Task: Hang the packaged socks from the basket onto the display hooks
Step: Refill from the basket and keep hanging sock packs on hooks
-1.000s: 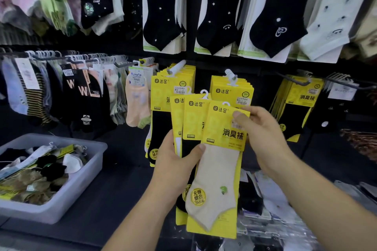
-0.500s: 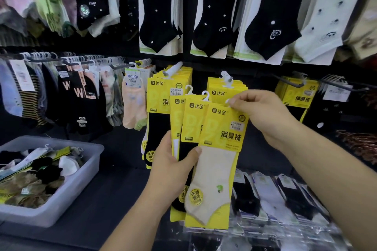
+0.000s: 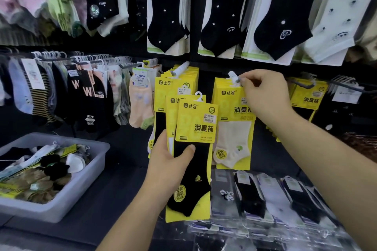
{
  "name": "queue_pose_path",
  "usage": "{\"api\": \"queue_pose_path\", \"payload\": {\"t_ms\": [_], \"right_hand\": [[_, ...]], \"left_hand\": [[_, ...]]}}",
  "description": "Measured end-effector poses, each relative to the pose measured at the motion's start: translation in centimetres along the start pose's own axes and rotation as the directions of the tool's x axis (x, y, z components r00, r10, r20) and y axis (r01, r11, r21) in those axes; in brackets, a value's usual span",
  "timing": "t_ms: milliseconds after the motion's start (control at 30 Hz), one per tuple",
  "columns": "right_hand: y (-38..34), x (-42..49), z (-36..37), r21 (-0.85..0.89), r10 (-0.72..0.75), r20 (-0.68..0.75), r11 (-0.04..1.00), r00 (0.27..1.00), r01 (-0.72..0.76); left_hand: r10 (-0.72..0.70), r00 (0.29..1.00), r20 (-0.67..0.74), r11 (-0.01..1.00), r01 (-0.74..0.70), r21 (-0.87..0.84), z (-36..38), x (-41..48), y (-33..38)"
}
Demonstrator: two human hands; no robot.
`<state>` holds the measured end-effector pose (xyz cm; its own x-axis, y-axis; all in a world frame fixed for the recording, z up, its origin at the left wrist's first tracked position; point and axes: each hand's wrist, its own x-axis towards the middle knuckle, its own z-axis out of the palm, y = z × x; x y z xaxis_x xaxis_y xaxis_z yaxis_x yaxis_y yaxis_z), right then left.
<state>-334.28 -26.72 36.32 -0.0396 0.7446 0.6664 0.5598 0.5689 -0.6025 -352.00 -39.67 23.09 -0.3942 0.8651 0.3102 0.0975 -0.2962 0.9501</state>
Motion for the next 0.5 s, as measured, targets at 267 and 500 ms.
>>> {"api": "queue_pose_path", "payload": {"t_ms": [267, 500], "right_hand": [[-0.1, -4.4, 0.2, 0.050, -0.052, -0.069, 0.997, 0.996, 0.055], [0.4, -8.1, 1.6, 0.308, 0.196, 0.309, 0.905, 0.931, -0.293]], "left_hand": [[0.023, 0.999, 0.032, 0.999, -0.022, -0.029, 0.0, -0.2, 0.3], [0.030, 0.995, 0.098, 0.997, -0.023, -0.068, 0.7, -0.5, 0.2]]}}
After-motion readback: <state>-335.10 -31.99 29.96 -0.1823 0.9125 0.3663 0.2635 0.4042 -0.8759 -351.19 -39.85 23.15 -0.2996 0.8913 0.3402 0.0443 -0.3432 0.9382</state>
